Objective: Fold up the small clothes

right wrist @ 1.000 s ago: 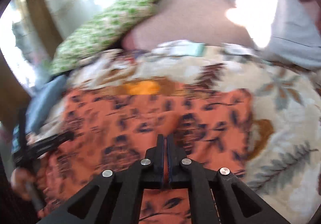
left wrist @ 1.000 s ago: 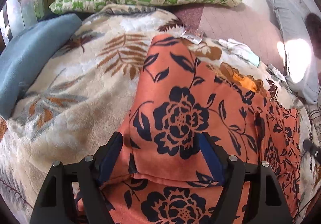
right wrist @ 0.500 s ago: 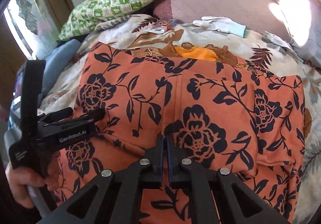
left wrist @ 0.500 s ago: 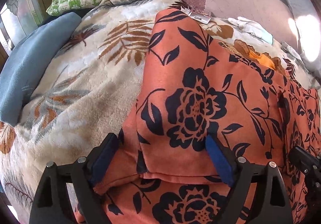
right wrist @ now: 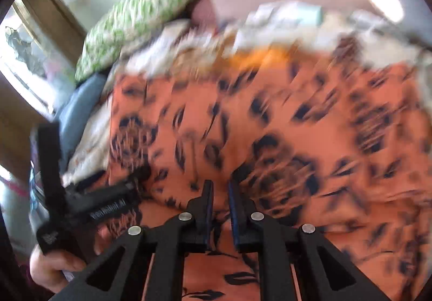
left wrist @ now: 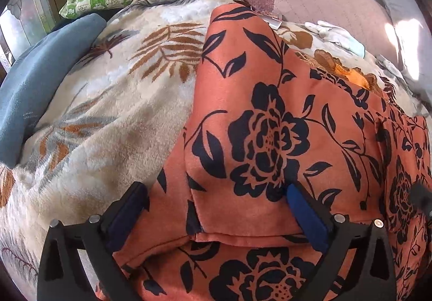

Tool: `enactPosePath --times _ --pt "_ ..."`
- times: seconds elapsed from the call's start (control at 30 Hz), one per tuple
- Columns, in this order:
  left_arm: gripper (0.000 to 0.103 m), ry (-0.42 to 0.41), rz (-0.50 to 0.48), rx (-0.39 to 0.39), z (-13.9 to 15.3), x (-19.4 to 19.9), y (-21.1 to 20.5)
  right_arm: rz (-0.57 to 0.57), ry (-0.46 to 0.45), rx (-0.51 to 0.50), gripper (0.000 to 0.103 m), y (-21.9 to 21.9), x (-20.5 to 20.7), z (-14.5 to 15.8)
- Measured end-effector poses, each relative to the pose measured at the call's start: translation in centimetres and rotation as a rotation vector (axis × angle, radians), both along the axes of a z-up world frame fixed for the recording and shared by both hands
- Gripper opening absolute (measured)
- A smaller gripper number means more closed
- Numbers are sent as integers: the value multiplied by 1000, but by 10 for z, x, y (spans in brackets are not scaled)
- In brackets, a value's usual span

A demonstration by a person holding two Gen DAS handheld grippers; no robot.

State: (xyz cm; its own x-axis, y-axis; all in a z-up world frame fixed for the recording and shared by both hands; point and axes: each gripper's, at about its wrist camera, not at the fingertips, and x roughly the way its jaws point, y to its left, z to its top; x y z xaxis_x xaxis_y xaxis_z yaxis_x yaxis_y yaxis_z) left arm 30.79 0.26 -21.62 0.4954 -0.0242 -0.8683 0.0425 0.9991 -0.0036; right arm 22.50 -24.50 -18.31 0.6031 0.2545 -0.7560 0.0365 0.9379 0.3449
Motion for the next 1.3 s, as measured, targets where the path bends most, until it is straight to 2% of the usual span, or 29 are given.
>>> enactPosePath --times 0.03,0.07,0.1,0.13,0.17,0.33,0.43,0.53,0.63,0.7,0.77,0.87,1.0,1.07,1.1,1.17,1.3 --pt "103 -1 1 4 0 0 -1 -7 -44 -36 18 -2 -7 11" --pt "103 -1 3 7 0 -1 -1 -4 -66 -46 36 -4 -12 18" --pt "103 0 6 8 0 -1 -2 1 -66 -36 76 -6 -15 23" --pt "103 2 8 5 0 -1 -2 11 -59 -10 91 -8 -17 26" --pt "103 4 9 3 0 -1 -1 24 -57 10 95 -9 -15 27" --pt "103 11 -5 -6 0 -1 1 21 75 -94 93 17 11 17" --pt "103 21 -8 -13 0 1 2 -12 114 -168 91 29 26 5" --pt "103 29 -12 -14 0 3 2 -66 203 -272 73 34 44 -16" --pt "103 35 -17 -23 0 5 4 -47 177 -316 62 36 43 -16" --pt "103 35 -16 -25 0 5 4 -42 139 -301 21 27 35 -4" --pt "103 30 -14 -18 -1 4 3 -94 106 -274 18 1 24 9" --pt "103 22 -10 -16 -1 2 2 -193 118 -327 15 -44 19 17" --pt "103 16 -8 -13 -1 0 1 -468 100 -182 16 -153 -9 20" --pt "103 15 0 -9 -1 0 0 -564 84 -114 18 -187 -33 24" --pt "103 14 6 -8 -1 0 0 -555 55 -73 18 -192 -40 29" --pt "103 9 14 -6 -1 1 -1 -454 4 -27 18 -177 -42 38" --pt "103 -3 10 -9 -1 -1 0 -163 -48 -58 21 -86 -19 45"
